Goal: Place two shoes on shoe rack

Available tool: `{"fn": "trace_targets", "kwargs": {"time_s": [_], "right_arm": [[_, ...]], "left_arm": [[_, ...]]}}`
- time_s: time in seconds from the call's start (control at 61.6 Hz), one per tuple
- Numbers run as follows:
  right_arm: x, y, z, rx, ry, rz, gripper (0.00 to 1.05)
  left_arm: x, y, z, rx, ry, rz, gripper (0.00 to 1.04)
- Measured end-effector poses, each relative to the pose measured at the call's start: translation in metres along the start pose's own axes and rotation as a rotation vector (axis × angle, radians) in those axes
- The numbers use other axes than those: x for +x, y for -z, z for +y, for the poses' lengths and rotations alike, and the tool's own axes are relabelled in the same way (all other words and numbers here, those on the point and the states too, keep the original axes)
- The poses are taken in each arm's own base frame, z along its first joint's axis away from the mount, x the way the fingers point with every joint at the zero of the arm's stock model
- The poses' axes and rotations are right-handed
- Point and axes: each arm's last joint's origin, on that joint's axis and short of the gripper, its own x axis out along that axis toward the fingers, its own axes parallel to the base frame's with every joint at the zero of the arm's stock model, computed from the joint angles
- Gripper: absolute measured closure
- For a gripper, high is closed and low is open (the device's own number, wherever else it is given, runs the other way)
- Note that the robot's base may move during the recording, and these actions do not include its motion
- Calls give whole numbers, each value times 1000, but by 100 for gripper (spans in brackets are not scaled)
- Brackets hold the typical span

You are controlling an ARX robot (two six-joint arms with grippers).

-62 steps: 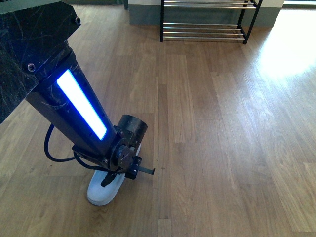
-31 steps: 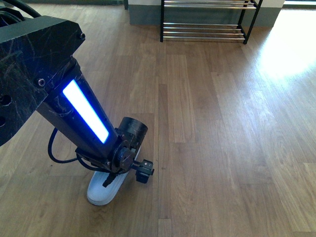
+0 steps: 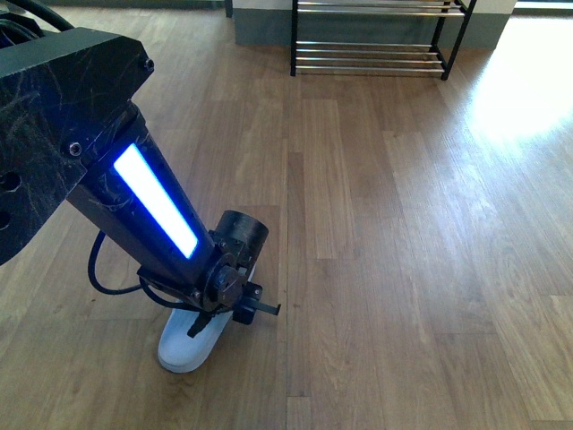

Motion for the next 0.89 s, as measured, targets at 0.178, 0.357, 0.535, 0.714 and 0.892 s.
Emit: {"fn": "trace_targets", "kwargs": {"time_s": [0.178,0.357,0.535,0.714,0.892], "right_arm": [[0,0,0,0,0,0,102],[0,0,0,0,0,0,102],[0,0,0,0,0,0,102],[0,0,0,0,0,0,102],[0,0,0,0,0,0,102]], "left_arm": [[-1,0,1,-5,0,-12,99],[-11,-2,4,-11,0,-32,103],[-35,-17,9,-27,-20,-82,103],[-92,-41,22,-73,-42,-221,103],[-167,-42,43,-94,-117,-371,103]]}}
